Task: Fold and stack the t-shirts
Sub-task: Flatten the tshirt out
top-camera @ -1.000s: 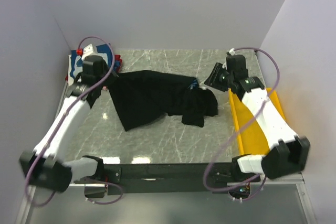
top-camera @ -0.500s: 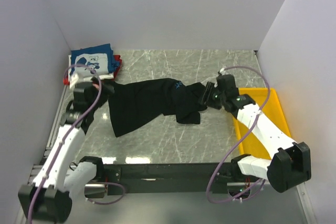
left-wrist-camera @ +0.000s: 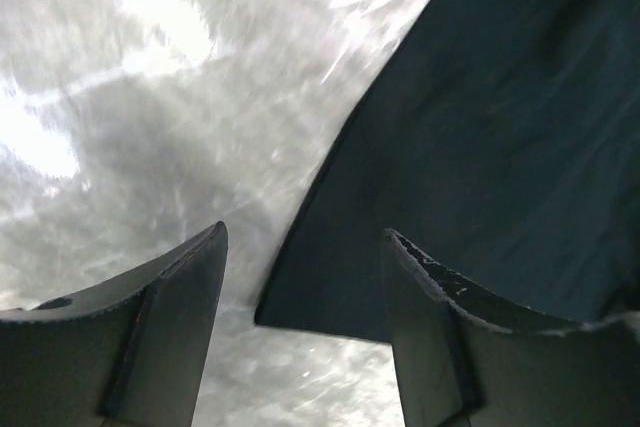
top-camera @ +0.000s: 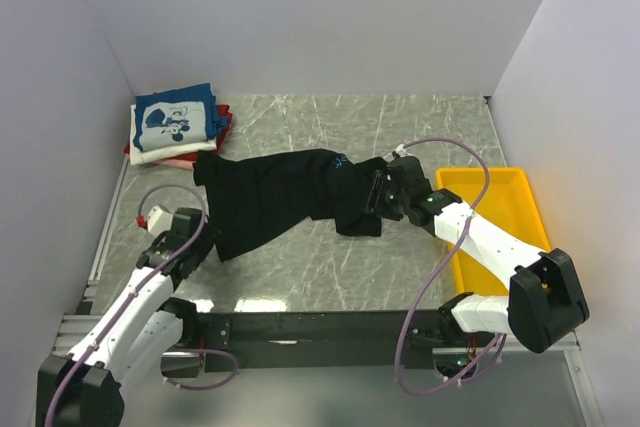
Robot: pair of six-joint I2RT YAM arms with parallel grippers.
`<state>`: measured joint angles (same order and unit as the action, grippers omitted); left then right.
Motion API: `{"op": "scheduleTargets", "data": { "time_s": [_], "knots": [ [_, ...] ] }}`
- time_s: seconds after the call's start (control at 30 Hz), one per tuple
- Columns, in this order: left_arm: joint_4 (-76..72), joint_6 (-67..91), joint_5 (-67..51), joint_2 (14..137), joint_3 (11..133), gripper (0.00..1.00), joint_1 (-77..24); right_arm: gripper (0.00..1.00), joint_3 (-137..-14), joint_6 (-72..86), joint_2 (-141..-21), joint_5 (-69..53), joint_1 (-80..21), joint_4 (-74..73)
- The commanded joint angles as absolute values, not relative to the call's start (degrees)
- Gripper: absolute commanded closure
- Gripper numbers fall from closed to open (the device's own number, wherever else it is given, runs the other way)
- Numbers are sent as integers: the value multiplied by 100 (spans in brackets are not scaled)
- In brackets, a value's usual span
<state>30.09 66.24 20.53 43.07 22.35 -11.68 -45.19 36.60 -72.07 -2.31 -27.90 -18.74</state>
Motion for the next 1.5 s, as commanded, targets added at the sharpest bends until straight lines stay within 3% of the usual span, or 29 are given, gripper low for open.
{"op": "scheduleTargets", "data": {
  "time_s": [0.0, 0.33, 0.57, 0.67, 0.7, 0.77, 0.8, 1.1, 1.47],
  "knots": [
    [2971, 7250, 2486, 4315, 2066, 33, -1634, 48, -4509, 3744, -7277, -88, -2839, -1485],
    [2997, 7971, 2970, 5334, 2162, 34, -2689, 48, -4561, 3709, -7365, -44, -2865, -1494],
    [2953, 8341, 3208, 6081, 2355, 44, -3102, 48, -4632, 3700, -7479, -62, -2865, -1459],
    [2857, 8210, 3164, 6310, 2496, 64, -3129, 48, -4667, 3674, -7541, -62, -2865, -1459],
    [2830, 8148, 3155, 6328, 2566, 75, -3129, 47, -4658, 3674, -7567, -27, -2857, -1450],
    [2865, 8008, 3190, 6241, 2654, 86, -3129, 47, -4649, 3691, -7611, -9, -2865, -1441],
    [2970, 7963, 3277, 6171, 2776, 99, -3129, 46, -4632, 3691, -7655, -9, -2865, -1424],
    [3568, 7322, 3832, 5151, 3454, 100, -3050, 45, -4333, 4236, -7743, 351, -2848, -967],
    [3674, 6856, 3718, 4676, 3647, 100, -2795, 48, -3876, 5027, -7278, 677, -2787, -835]
  ]
}}
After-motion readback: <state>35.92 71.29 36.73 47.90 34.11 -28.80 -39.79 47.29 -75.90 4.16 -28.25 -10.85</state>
